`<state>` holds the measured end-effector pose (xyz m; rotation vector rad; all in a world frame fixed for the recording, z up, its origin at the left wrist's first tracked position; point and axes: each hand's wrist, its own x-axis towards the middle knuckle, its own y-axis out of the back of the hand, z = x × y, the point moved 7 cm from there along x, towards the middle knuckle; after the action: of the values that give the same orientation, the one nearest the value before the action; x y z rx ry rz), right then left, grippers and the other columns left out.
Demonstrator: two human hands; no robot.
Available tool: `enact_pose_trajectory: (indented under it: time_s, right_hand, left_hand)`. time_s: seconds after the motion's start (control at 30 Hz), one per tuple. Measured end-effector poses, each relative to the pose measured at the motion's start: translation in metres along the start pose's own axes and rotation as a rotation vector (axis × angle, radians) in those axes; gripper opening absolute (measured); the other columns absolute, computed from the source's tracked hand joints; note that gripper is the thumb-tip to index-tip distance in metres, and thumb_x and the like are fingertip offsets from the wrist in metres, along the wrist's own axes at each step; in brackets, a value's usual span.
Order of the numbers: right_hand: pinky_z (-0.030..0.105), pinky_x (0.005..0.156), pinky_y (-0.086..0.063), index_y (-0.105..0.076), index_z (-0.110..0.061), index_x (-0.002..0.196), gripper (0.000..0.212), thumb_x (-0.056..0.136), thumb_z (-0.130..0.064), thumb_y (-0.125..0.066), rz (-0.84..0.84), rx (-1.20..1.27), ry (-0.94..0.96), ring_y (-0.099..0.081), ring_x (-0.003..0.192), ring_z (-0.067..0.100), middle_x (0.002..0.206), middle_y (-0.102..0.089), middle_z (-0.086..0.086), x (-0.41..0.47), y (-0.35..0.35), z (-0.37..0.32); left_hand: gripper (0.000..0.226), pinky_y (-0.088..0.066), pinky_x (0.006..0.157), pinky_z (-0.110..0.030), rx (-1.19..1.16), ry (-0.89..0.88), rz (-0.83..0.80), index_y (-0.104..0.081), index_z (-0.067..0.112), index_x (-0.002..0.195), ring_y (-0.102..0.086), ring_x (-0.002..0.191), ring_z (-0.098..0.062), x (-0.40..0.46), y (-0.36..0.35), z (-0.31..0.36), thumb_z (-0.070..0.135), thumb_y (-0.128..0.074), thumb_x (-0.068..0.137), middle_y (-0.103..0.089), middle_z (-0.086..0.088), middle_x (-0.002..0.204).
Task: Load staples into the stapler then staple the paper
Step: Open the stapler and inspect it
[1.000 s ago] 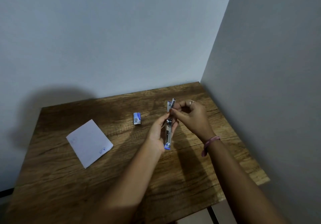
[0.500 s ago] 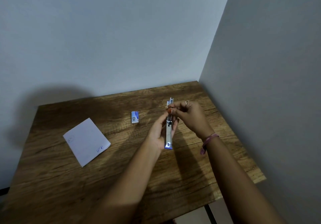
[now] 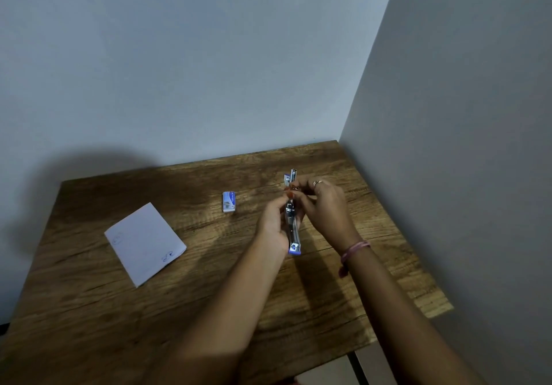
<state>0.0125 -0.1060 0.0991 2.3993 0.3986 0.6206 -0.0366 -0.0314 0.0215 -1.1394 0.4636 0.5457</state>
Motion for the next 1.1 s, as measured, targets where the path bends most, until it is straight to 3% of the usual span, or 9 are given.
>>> enact_pose_trajectory:
  time_s: [0.13, 0.3, 0.43, 0.5, 0.6, 0.7, 0.83, 1.0, 1.1]
  right_hand:
    - [-0.005, 0.070, -0.036, -0.070, -0.011, 0.095, 0.010, 0.085, -0.010, -0.068, -0.071, -0.001, 0.010, -0.053, 0.077, -0.015, 0.089, -0.061, -0.011, 0.001, 0.001, 0.003]
    - [-0.001, 0.071, -0.041, -0.068, -0.020, 0.088, 0.013, 0.082, -0.010, -0.071, -0.113, 0.062, -0.022, -0.060, 0.076, -0.009, 0.083, -0.065, -0.013, 0.004, 0.005, 0.008]
    - [0.021, 0.076, -0.055, -0.071, -0.018, 0.095, 0.017, 0.080, -0.011, -0.074, 0.016, 0.422, -0.212, -0.070, 0.083, 0.005, 0.085, -0.074, -0.004, -0.004, 0.006, 0.020]
    - [0.025, 0.076, -0.057, -0.072, -0.018, 0.095, 0.020, 0.077, -0.018, -0.078, 0.124, 0.511, -0.294, -0.071, 0.085, 0.008, 0.086, -0.075, -0.003, -0.010, 0.006, 0.023]
    - [0.026, 0.071, -0.057, -0.075, -0.016, 0.086, 0.020, 0.073, -0.029, -0.081, 0.246, 0.356, -0.341, -0.070, 0.079, 0.009, 0.081, -0.073, -0.003, -0.016, 0.009, 0.022]
    - [0.021, 0.063, -0.054, -0.076, -0.018, 0.082, 0.011, 0.078, -0.028, -0.077, 0.258, 0.292, -0.330, -0.069, 0.071, 0.006, 0.072, -0.071, -0.009, -0.018, 0.008, 0.014]
    - [0.018, 0.056, -0.046, -0.076, -0.018, 0.079, 0.013, 0.083, -0.029, -0.071, 0.189, 0.088, -0.292, -0.063, 0.064, 0.004, 0.067, -0.068, -0.009, -0.014, 0.011, 0.006]
    - [0.029, 0.060, -0.051, -0.074, -0.016, 0.074, 0.020, 0.085, -0.031, -0.068, 0.098, 0.020, -0.344, -0.066, 0.069, 0.015, 0.071, -0.072, 0.000, -0.008, 0.007, 0.006]
    - [0.035, 0.068, -0.054, -0.075, -0.018, 0.078, 0.017, 0.085, -0.031, -0.068, 0.126, 0.031, -0.371, -0.067, 0.074, 0.017, 0.075, -0.073, 0.001, -0.009, 0.004, 0.003]
  left_hand:
    - [0.006, -0.059, 0.053, -0.028, -0.002, -0.010, 0.037, -0.061, -0.003, 0.088, -0.070, 0.056, -0.018, 0.002, 0.001, -0.004, 0.001, -0.058, 0.087, -0.068, -0.014, 0.075]
    - [0.008, -0.059, 0.052, -0.028, 0.002, -0.002, 0.013, -0.061, -0.002, 0.090, -0.071, 0.057, -0.018, 0.001, -0.002, -0.008, 0.003, -0.056, 0.089, -0.072, -0.012, 0.064]
    - [0.014, -0.060, 0.063, -0.027, 0.046, -0.015, -0.032, -0.064, -0.001, 0.098, -0.072, 0.064, -0.017, 0.000, -0.006, -0.005, 0.008, -0.061, 0.088, -0.073, -0.011, 0.071]
    - [0.015, -0.059, 0.060, -0.026, 0.110, -0.015, -0.028, -0.065, 0.001, 0.099, -0.072, 0.063, -0.016, -0.002, -0.008, -0.007, 0.012, -0.061, 0.089, -0.074, -0.009, 0.071]
    - [0.016, -0.055, 0.058, -0.029, 0.154, -0.005, 0.012, -0.065, 0.002, 0.098, -0.068, 0.066, -0.017, -0.004, -0.009, -0.014, 0.015, -0.057, 0.092, -0.071, -0.008, 0.071]
    - [0.016, -0.055, 0.048, -0.024, 0.070, 0.002, -0.039, -0.063, 0.002, 0.094, -0.070, 0.057, -0.016, -0.005, -0.014, -0.014, 0.014, -0.052, 0.095, -0.071, -0.008, 0.063]
    - [0.024, -0.058, 0.060, -0.026, 0.035, -0.012, -0.135, -0.067, 0.008, 0.087, -0.071, 0.065, -0.017, -0.006, -0.017, -0.011, 0.029, -0.058, 0.092, -0.073, -0.007, 0.072]
    - [0.019, -0.055, 0.073, -0.031, 0.033, -0.016, -0.117, -0.064, 0.012, 0.084, -0.068, 0.070, -0.016, -0.003, -0.018, -0.008, 0.029, -0.059, 0.092, -0.072, -0.002, 0.069]
    - [0.021, -0.056, 0.069, -0.029, -0.018, -0.054, -0.107, -0.062, 0.012, 0.083, -0.067, 0.070, -0.015, 0.000, -0.019, -0.006, 0.029, -0.055, 0.094, -0.070, -0.002, 0.071]
